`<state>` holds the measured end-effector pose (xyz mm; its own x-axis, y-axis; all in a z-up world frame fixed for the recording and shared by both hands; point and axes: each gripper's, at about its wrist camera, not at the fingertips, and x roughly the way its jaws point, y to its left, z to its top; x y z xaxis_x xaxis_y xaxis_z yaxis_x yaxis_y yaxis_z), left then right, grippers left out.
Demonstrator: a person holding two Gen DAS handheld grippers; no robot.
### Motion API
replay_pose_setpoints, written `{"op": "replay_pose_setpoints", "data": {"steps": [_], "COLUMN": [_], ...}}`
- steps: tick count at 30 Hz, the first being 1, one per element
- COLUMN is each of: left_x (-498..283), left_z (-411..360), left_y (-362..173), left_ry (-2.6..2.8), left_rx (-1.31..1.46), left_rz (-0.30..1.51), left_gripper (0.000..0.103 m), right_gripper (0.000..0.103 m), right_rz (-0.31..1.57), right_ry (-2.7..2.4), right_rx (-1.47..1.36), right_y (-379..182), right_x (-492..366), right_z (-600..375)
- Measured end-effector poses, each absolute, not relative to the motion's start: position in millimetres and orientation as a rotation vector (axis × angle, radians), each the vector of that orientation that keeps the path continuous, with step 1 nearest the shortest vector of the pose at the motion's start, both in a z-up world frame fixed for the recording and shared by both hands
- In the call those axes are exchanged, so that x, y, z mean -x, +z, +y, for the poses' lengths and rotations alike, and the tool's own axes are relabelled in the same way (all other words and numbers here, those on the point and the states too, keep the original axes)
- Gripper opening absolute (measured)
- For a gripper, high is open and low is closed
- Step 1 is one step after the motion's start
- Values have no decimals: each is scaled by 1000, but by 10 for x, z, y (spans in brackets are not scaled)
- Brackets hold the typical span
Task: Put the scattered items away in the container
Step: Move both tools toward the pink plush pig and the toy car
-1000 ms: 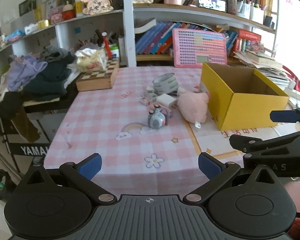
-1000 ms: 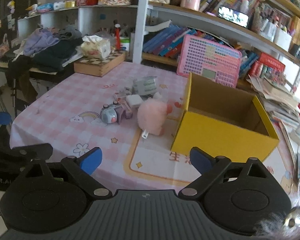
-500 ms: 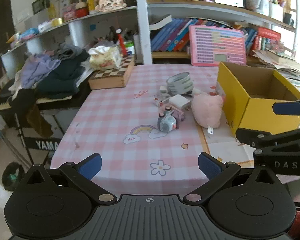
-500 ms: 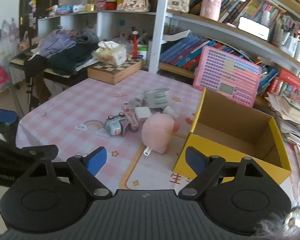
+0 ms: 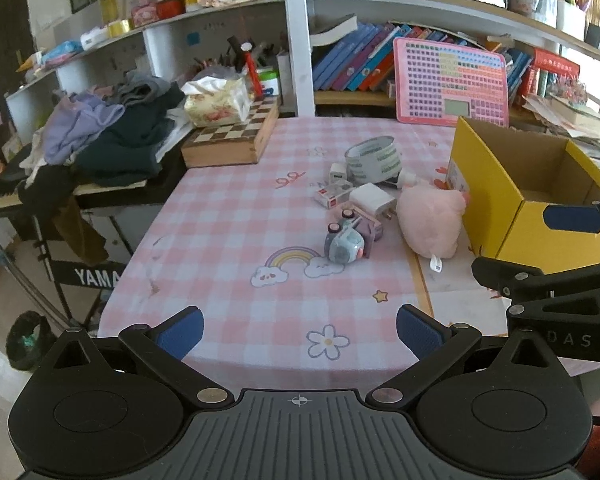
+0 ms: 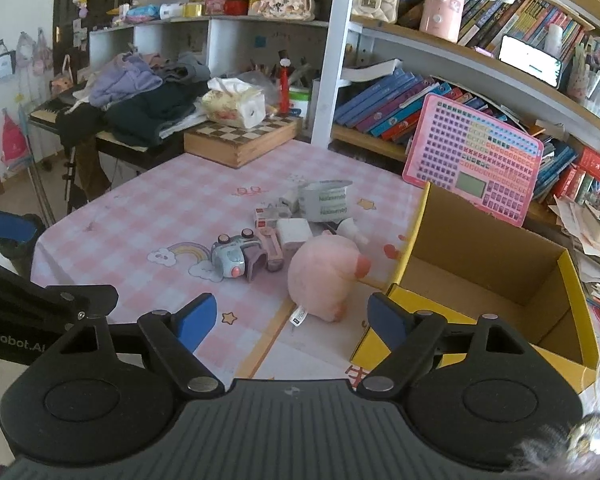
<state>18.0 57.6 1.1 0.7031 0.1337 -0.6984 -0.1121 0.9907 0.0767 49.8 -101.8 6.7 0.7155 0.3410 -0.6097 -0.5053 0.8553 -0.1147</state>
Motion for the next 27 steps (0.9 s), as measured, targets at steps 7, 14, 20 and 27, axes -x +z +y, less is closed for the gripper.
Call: {"op": "replay_pose_setpoints", "data": {"steps": [7,14,20,27], "left_x": [-525,-884,-1151,-1460], "left_z": [859,1033,968,875], "left_y": [-24,-162,-355,-536], "left_ry": [59,-51,-195,-328], "left_rx": [-24,-109,-215,-235], "left_rz": [763,765,755,752], "left_gripper": [102,95,89,85], "right_gripper": [79,78,78,78], "right_rz": [577,610,696,740], "right_ry": [408,348,303,172], "right_rx": [302,275,157,252], "right_y": [121,81,54,-101], "right_x": [-633,-954,-1360,-1694], "right_z": [-826,-558,-392,-117]}}
